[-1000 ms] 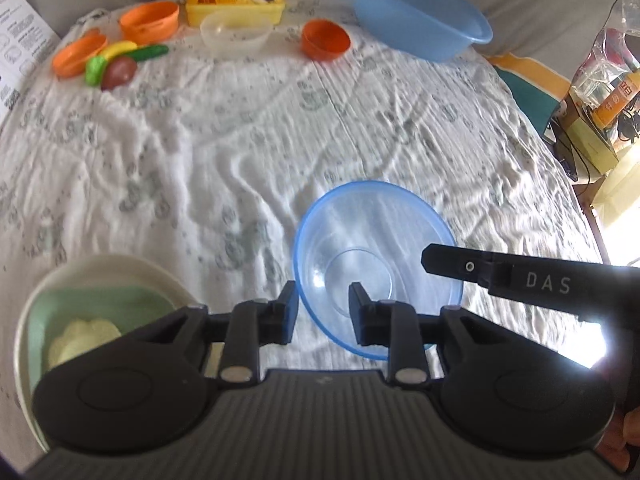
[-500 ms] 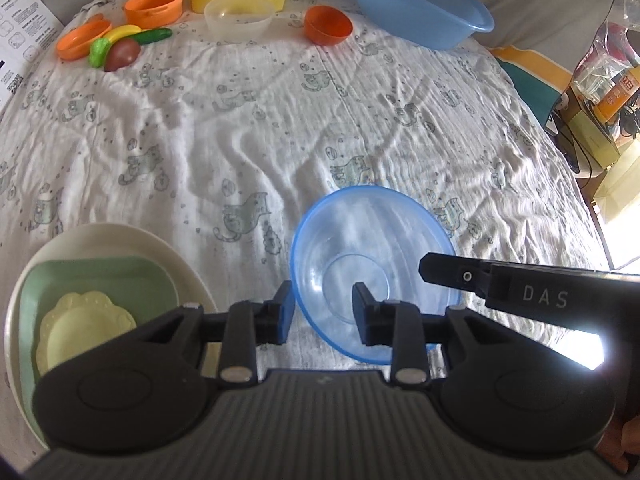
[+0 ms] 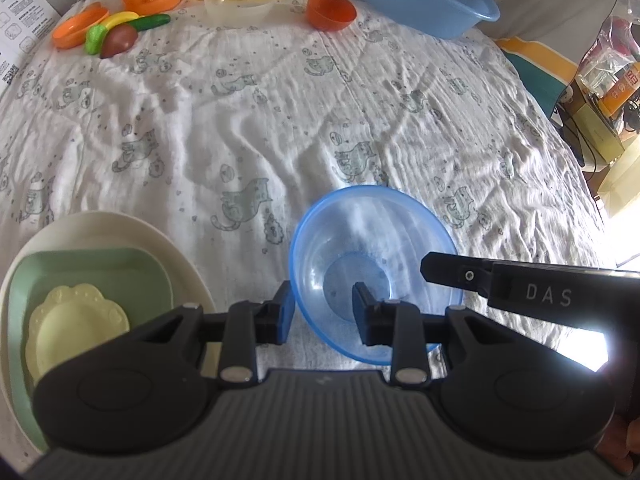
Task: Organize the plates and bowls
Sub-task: 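Carry the blue bowl beside the plate stack, lower it, open both grippers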
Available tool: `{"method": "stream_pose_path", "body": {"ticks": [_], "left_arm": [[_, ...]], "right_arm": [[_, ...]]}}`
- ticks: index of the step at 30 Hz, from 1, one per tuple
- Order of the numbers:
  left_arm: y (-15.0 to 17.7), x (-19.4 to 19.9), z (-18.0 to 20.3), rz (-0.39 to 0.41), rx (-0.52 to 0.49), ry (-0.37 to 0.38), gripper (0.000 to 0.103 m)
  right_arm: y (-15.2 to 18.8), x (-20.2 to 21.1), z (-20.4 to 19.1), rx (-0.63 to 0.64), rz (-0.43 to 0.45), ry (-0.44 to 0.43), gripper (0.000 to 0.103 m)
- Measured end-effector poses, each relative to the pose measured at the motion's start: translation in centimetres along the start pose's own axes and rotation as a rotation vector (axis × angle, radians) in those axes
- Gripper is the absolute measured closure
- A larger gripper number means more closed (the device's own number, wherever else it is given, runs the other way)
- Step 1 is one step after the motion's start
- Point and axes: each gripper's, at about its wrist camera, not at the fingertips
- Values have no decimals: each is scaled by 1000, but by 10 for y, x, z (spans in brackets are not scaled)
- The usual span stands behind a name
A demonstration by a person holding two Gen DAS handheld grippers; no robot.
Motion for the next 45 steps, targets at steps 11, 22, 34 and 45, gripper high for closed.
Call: {"method": "stream_pose_path", "body": {"ticks": [11, 22, 34, 45], "left_arm": [[2, 0, 2, 17, -24, -33, 72], [6, 7, 4, 47, -47, -71, 61], [15, 35, -1, 165, -37, -113, 0], [11, 63, -17, 246, 4, -117, 0]], "right_arm": [[1, -1, -1, 0, 0, -1, 93], [6, 2, -3, 7, 14, 13, 83], [16, 35, -11, 43, 173, 73, 0], [12, 47, -7, 22, 204, 46, 0]]}}
Point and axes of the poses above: each gripper's, at about its wrist camera, not at the fingertips, and x roughly against the way its jaws point, z to its right, y to its underside, and after that the axes turned 14 degrees about -z, right-handed
